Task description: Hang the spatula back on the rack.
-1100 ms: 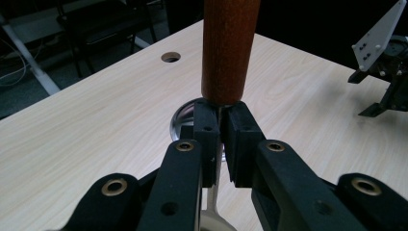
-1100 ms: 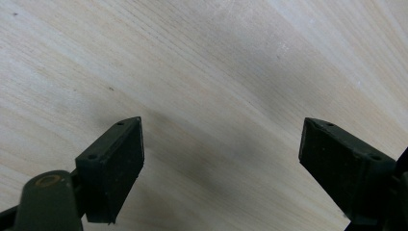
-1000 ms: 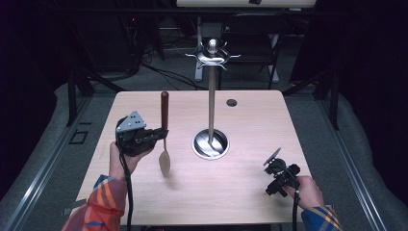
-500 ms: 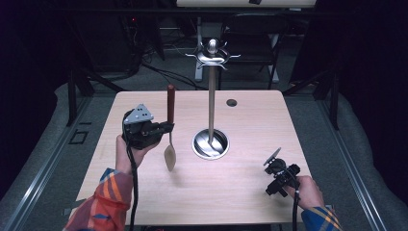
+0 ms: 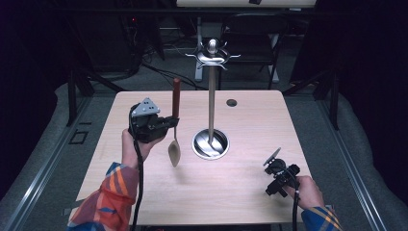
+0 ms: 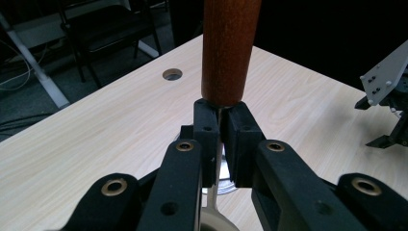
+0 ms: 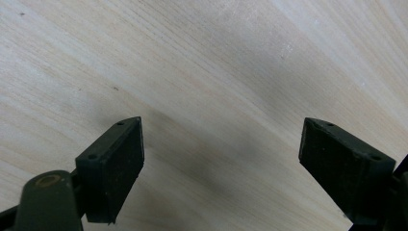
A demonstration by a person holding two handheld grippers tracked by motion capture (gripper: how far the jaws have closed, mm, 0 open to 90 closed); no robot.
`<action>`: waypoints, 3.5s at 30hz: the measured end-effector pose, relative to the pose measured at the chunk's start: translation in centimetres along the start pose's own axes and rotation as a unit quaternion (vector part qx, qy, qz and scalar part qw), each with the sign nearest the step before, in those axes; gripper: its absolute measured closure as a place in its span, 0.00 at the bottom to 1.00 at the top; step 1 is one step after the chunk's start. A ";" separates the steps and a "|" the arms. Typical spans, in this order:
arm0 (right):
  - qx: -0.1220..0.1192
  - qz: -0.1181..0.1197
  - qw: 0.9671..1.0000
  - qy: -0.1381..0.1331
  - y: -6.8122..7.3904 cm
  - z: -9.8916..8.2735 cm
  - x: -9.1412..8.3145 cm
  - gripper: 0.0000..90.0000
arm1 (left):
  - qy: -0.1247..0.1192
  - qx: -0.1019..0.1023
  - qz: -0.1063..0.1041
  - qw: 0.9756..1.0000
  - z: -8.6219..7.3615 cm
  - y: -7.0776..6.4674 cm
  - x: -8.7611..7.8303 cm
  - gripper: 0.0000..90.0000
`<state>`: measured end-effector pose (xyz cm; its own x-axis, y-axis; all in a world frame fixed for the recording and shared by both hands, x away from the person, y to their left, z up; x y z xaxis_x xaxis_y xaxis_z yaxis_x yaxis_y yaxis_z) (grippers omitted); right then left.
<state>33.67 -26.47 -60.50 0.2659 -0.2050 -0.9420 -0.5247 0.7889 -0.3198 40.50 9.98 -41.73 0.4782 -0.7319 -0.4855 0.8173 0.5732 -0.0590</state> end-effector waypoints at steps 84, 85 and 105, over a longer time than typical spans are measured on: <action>-0.001 0.001 1.000 -0.002 0.0 0.0 0.0 0.17 | 0.004 0.026 0.061 0.998 5.4 -0.9 2.9 0.93; -0.001 0.001 1.000 -0.002 0.0 0.0 0.0 0.17 | 0.003 0.027 0.064 0.998 5.4 -0.9 3.0 0.93; -0.005 -0.001 1.000 0.001 0.0 0.0 -0.1 0.17 | 0.000 0.046 0.094 0.994 5.3 -1.3 3.7 0.92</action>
<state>33.67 -26.48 -60.43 0.2645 -0.2072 -0.9419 -0.5324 0.7829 -0.3218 42.94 4.57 -38.87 0.6261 -0.6148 -0.4796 0.7390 0.6641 0.1134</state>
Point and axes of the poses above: each handheld gripper's, and its own axes: x roughly forward along the jaws, z roughly out of its top, y roughly to its left, the point moved 7 cm from there along x, roughly forward along the jaws, and after that the axes turned 7 degrees about -z, right-handed, at the moved point
